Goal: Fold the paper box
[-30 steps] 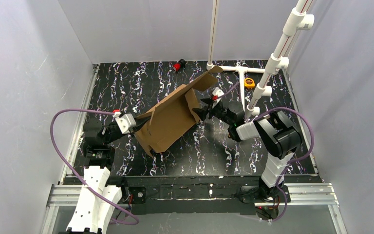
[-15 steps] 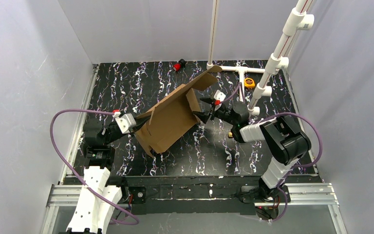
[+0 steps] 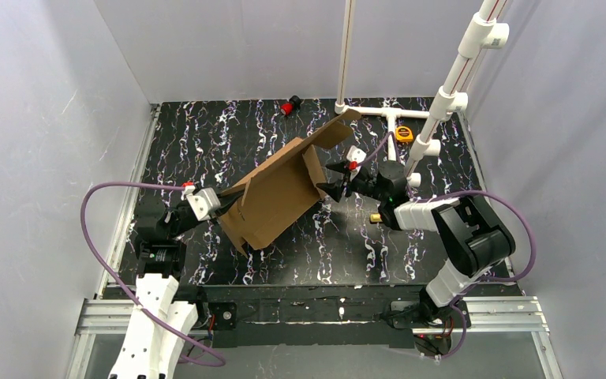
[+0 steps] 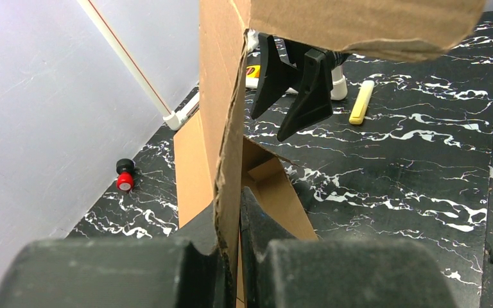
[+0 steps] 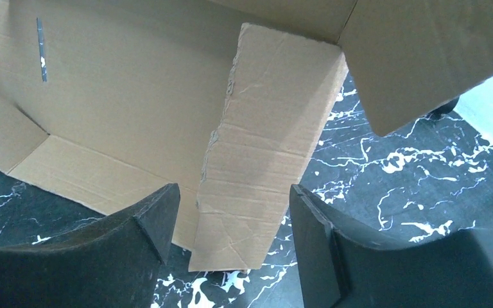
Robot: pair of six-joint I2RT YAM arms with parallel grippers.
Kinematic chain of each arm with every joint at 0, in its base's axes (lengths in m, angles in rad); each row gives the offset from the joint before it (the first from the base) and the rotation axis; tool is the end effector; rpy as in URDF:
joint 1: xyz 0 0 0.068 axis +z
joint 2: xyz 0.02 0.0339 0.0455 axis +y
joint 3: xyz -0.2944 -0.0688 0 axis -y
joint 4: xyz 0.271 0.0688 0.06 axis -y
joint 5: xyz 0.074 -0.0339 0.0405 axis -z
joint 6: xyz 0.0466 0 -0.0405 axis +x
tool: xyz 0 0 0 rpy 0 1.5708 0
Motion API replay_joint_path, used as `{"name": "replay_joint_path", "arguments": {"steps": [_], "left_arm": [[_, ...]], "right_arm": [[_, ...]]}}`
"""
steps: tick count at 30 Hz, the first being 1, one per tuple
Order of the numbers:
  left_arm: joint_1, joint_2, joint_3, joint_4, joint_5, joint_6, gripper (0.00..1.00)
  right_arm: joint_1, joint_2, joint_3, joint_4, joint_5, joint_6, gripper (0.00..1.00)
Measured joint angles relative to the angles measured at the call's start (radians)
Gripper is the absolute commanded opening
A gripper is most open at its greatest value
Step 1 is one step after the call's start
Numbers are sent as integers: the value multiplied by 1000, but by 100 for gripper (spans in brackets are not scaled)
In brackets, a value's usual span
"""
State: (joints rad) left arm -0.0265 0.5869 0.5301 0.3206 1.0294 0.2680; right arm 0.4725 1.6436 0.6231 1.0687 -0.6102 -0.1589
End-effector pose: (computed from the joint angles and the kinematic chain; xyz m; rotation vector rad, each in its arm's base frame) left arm 0.1423 -0.0437 0.3466 1.0254 1.0295 -0.4723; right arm 0.2962 0.1814 0.2129 -0.9339 1.2678 0.7101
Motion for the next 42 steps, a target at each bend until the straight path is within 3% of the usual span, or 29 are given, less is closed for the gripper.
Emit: {"name": "replay_joint_path", "arguments": {"steps": [9, 15, 17, 22, 32, 42], "left_arm": [[-3, -7, -1, 0, -18, -8, 0], [-7, -15, -11, 0, -27, -9, 0], [-6, -17, -11, 0, -28, -10, 0], [-9, -21, -15, 0, -34, -10, 0], [-14, -31, -21, 0, -43, -9, 0], [-16, -39, -29, 0, -47, -7, 0]], "right_arm": [[0, -38, -9, -80, -13, -2, 67], [1, -57, -24, -210, 21, -48, 59], [1, -58, -27, -250, 34, -79, 48], [0, -58, -49, -289, 105, -40, 38], [-3, 37, -49, -280, 212, 203, 32], [-3, 101, -47, -242, 282, 343, 41]]}}
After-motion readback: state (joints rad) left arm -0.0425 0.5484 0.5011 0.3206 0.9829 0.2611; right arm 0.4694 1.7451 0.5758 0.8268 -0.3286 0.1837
